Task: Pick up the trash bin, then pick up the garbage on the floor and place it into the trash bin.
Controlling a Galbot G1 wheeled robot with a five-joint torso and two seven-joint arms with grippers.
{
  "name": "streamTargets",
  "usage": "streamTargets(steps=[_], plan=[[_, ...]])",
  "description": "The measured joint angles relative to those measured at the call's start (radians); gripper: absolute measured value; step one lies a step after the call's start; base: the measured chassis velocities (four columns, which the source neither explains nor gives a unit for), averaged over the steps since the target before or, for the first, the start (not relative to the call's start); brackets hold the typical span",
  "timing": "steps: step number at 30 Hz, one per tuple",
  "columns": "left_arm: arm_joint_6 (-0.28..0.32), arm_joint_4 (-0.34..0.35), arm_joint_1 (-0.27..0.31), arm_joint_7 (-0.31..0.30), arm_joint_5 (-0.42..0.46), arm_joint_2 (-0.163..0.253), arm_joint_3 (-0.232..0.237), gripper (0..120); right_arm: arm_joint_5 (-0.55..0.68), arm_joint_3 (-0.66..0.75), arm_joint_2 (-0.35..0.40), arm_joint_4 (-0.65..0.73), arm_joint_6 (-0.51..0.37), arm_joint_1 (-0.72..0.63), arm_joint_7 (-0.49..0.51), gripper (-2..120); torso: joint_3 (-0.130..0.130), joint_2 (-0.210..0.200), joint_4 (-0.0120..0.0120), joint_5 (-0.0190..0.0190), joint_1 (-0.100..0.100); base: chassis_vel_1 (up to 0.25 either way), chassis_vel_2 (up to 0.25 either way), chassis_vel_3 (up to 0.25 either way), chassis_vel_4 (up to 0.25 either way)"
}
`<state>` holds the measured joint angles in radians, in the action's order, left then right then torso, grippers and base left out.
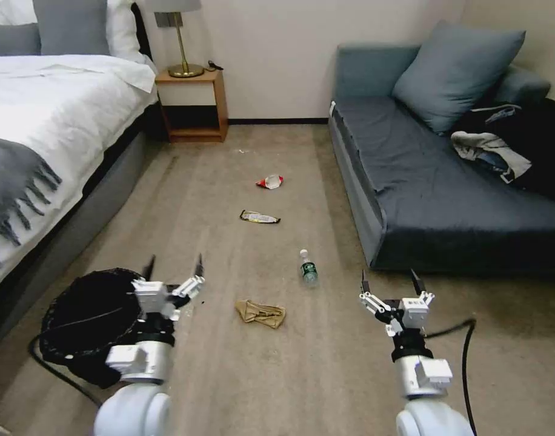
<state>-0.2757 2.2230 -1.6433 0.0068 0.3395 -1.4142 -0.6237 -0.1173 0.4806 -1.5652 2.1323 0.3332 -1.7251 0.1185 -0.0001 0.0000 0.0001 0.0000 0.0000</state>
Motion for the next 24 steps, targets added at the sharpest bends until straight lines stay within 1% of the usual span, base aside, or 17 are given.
streamTargets(steps=[2,3,4,6,7,8,9,11,12,14,15,18,19,21,22,23,24], plan=[[-0.033,0.004,-0.013,0.031,-0.049,0.009,-0.012,100,-0.031,-0.018,-0.018,0.035,0.087,-0.046,0.031,100,0.000,0.000,0.0001,-0.0005,0.000,0.000,0.000,0.000,0.000],[-0.036,0.001,-0.016,0.041,-0.062,0.012,-0.014,100,-0.044,-0.025,-0.025,0.049,0.123,-0.064,0.044,100,0.000,0.000,-0.0001,-0.0002,0.000,0.000,0.000,0.000,0.000],[-0.036,0.001,-0.016,0.041,-0.062,0.012,-0.014,100,-0.044,-0.025,-0.025,0.049,0.123,-0.064,0.044,100,0.000,0.000,-0.0001,-0.0002,0.000,0.000,0.000,0.000,0.000],[-0.034,-0.001,-0.020,0.059,-0.076,0.016,-0.017,100,-0.069,-0.038,-0.037,0.074,0.195,-0.101,0.064,100,0.000,0.000,-0.0002,-0.0004,0.000,0.000,0.000,0.000,0.000],[-0.034,-0.001,-0.020,0.059,-0.076,0.016,-0.017,100,-0.069,-0.038,-0.037,0.074,0.195,-0.101,0.064,100,0.000,0.000,-0.0002,-0.0004,0.000,0.000,0.000,0.000,0.000],[-0.022,0.000,-0.021,0.068,-0.085,0.018,-0.018,100,-0.076,-0.025,-0.021,0.045,0.220,-0.094,0.051,100,0.000,0.000,-0.0002,-0.0008,0.000,0.000,0.000,0.000,0.000],[-0.007,0.003,-0.021,0.072,-0.090,0.019,-0.019,100,-0.076,-0.021,-0.009,0.021,0.221,-0.076,0.044,100,0.000,0.000,-0.0002,0.0006,0.000,0.000,0.000,0.000,0.000],[0.006,0.007,-0.021,0.076,-0.092,0.021,-0.020,100,-0.076,-0.021,-0.003,0.014,0.220,-0.062,0.040,100,0.000,0.000,0.0001,0.0007,0.000,0.000,0.000,0.000,0.000],[0.020,0.011,-0.020,0.079,-0.094,0.022,-0.021,100,-0.074,-0.020,0.002,0.008,0.214,-0.055,0.038,100,0.000,0.000,0.0001,-0.0003,0.000,0.000,0.000,0.000,0.000],[0.047,0.012,-0.019,0.081,-0.096,0.026,-0.024,100,-0.072,-0.018,0.011,0.003,0.198,-0.044,0.036,100,0.000,0.000,0.0001,0.0001,0.000,0.000,0.000,0.000,0.000],[0.047,0.012,-0.019,0.081,-0.096,0.026,-0.024,100,-0.072,-0.018,0.011,0.003,0.198,-0.044,0.036,100,0.000,0.000,0.0001,0.0001,0.000,0.000,0.000,0.000,0.000],[0.120,0.012,-0.013,0.082,-0.097,0.032,-0.026,100,-0.047,-0.015,0.034,0.004,0.138,-0.034,0.035,100,0.000,0.000,0.0000,-0.0001,0.000,0.000,0.000,0.000,0.000],[0.120,0.012,-0.013,0.082,-0.097,0.032,-0.026,100,-0.047,-0.015,0.034,0.004,0.138,-0.034,0.035,100,0.000,0.000,0.0000,-0.0001,0.000,0.000,0.000,0.000,0.000],[0.193,0.015,0.002,0.065,-0.096,0.043,-0.033,100,-0.022,-0.016,0.052,0.007,0.089,-0.029,0.034,100,0.000,0.000,0.0000,-0.0001,0.000,0.000,0.000,0.000,0.000],[0.193,0.015,0.002,0.065,-0.096,0.043,-0.033,100,-0.022,-0.016,0.052,0.007,0.089,-0.029,0.034,100,0.000,0.000,0.0000,-0.0001,0.000,0.000,0.000,0.000,0.000],[0.241,0.022,0.012,0.054,-0.094,0.053,-0.041,100,-0.009,-0.017,0.060,0.010,0.068,-0.029,0.029,100,0.000,0.000,0.0000,-0.0001,0.000,0.000,0.000,0.000,0.000],[0.314,0.029,0.029,0.041,-0.086,0.071,-0.066,100,0.018,-0.018,0.070,0.022,0.037,-0.034,0.007,100,0.000,0.000,-0.0001,0.0000,0.000,0.000,0.000,0.000,0.000]])
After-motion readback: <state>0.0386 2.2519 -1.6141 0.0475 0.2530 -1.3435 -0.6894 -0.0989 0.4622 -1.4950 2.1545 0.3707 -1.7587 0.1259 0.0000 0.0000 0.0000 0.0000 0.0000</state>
